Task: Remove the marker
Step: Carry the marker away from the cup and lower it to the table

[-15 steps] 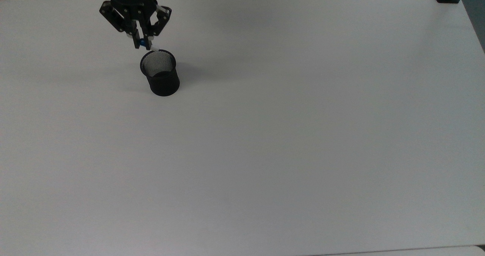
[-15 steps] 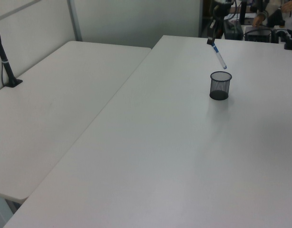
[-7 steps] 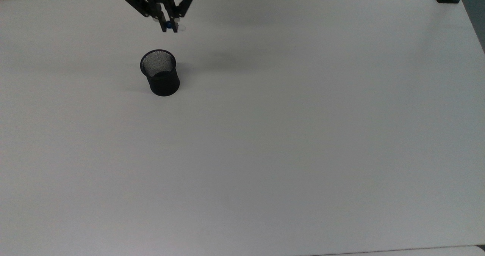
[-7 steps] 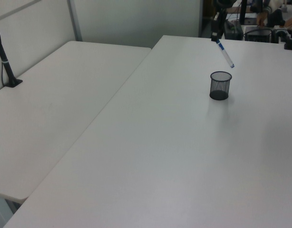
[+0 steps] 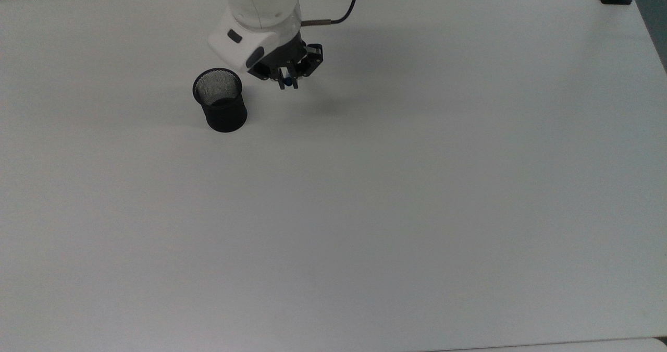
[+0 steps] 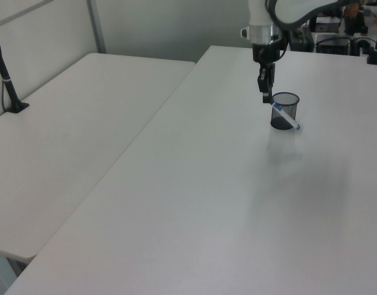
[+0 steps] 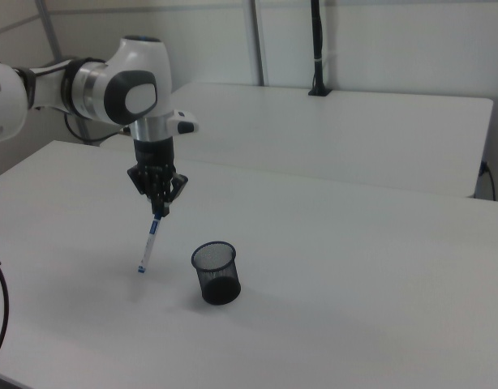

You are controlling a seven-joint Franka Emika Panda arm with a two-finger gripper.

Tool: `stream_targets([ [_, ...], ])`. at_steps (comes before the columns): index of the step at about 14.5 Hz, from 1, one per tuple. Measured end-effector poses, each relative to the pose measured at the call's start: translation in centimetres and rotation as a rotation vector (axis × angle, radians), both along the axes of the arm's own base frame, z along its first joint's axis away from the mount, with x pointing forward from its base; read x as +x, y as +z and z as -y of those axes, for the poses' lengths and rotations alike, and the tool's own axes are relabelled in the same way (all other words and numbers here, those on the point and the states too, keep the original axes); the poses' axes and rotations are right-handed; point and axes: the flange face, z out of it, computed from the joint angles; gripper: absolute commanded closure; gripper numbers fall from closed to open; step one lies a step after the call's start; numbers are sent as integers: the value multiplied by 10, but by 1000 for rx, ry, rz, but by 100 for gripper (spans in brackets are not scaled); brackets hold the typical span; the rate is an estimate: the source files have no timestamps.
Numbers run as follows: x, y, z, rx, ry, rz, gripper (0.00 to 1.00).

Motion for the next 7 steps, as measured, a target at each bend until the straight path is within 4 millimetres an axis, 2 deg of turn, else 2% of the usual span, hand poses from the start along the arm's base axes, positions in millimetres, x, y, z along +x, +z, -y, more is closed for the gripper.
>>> stream_targets([
  [4,7,-45,-16,-7,24,-67,100],
  [7,11,-69,-28,11,21,-85,100],
])
